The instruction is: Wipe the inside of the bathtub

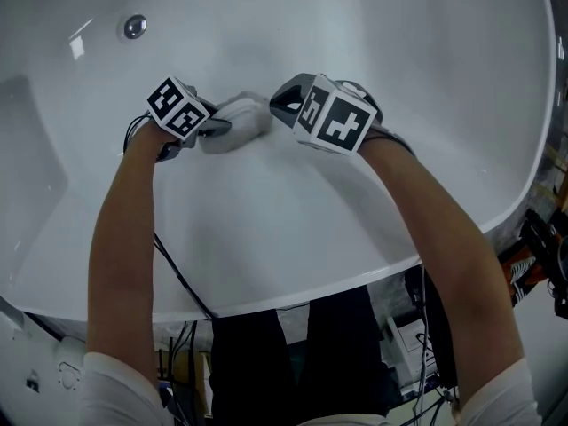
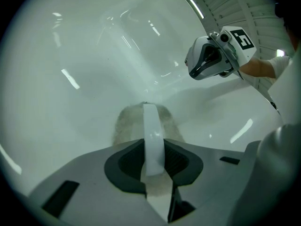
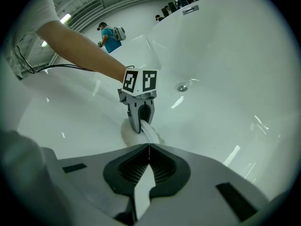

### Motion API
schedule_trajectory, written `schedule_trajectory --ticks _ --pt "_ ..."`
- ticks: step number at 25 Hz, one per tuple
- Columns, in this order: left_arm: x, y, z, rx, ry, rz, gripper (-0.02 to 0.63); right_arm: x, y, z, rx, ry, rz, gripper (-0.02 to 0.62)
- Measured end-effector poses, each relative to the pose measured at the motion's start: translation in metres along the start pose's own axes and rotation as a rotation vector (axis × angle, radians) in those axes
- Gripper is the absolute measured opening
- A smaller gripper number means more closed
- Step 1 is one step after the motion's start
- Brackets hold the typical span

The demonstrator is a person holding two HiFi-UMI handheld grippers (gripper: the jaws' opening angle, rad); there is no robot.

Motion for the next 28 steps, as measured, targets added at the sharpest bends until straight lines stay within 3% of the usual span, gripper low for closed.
schedule_trajectory --ticks 9,20,28 --pt "0.036 0.015 -0.036 0.009 0.0 0.04 0.1 -0.018 -0.015 -0.033 0.027 0.022 0.034 0.018" --pt "0.137 0.041 -0.086 0.116 0.025 0.102 0.1 -0.07 -0.03 -0.091 0.056 0.074 0.103 0.018" --pt "0.205 0.053 -0.116 0.134 0.012 0.179 0.1 -0.106 -0.043 -0.122 0.09 0.098 0.124 0.018"
Point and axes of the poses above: the fingertips, and each gripper's own axes: z forward along the fingers, x to its right, y out of its underside, the point moved 9 cm from there along -z, backward along the fingers, and after that the axes turned 13 degrees about -x, right-handed, at the moved point
